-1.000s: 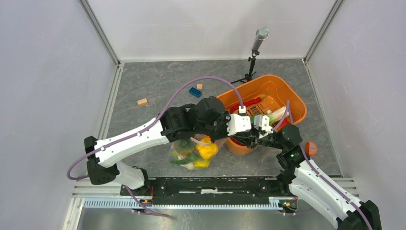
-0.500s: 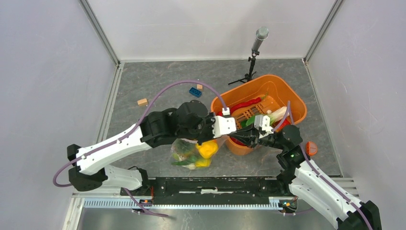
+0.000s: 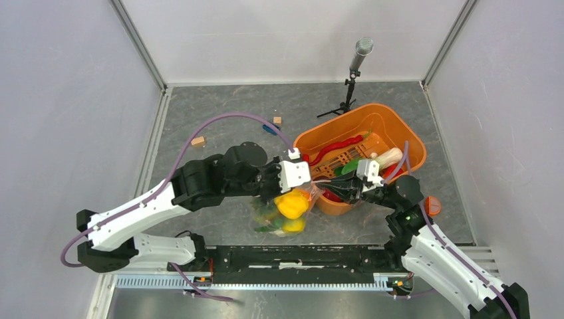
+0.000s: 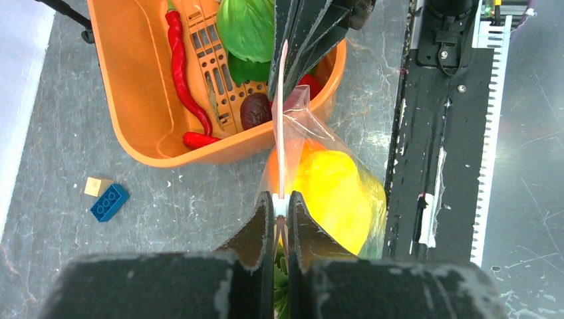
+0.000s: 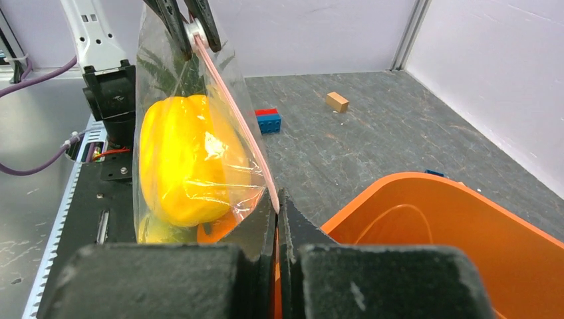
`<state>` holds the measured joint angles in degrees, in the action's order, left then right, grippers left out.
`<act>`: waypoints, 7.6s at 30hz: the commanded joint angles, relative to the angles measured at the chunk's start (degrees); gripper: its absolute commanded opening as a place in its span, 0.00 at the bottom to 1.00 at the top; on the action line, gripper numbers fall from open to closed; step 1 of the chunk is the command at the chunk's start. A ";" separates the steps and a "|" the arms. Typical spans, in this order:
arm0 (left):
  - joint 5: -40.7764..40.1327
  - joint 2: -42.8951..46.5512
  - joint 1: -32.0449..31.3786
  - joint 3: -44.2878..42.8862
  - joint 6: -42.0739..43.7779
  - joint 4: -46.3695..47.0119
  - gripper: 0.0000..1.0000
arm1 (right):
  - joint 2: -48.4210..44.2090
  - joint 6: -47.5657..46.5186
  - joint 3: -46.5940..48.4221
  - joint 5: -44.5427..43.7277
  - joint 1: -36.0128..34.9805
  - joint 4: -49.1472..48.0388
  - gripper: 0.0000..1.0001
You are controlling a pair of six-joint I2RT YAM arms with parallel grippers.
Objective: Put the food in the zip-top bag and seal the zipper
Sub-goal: Zip the zipper food storage bag at the center of the board, then place the zipper food storage bag at the center of the board, then reset both arms
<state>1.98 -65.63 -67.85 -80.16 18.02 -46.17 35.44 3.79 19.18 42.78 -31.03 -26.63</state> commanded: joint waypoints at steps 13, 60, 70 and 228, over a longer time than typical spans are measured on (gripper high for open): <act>1.62 6.04 0.11 -0.23 -2.73 3.71 0.02 | -2.04 5.43 0.95 -0.84 0.27 -0.47 0.08; -0.20 5.95 0.14 2.67 -2.66 5.22 0.02 | 16.10 -13.49 21.95 -5.41 -15.29 17.50 0.15; -1.67 9.09 0.16 6.55 -5.18 5.74 0.02 | 10.85 -10.72 16.68 -13.90 -15.29 13.20 0.00; -20.87 28.25 56.52 26.85 -46.28 9.04 1.00 | 9.79 1.22 29.88 -56.66 19.50 42.80 0.98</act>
<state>-12.12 -39.13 -11.62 -53.06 -24.73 -38.89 45.47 1.65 47.62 -17.41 -16.60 12.99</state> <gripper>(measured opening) 0.994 0.979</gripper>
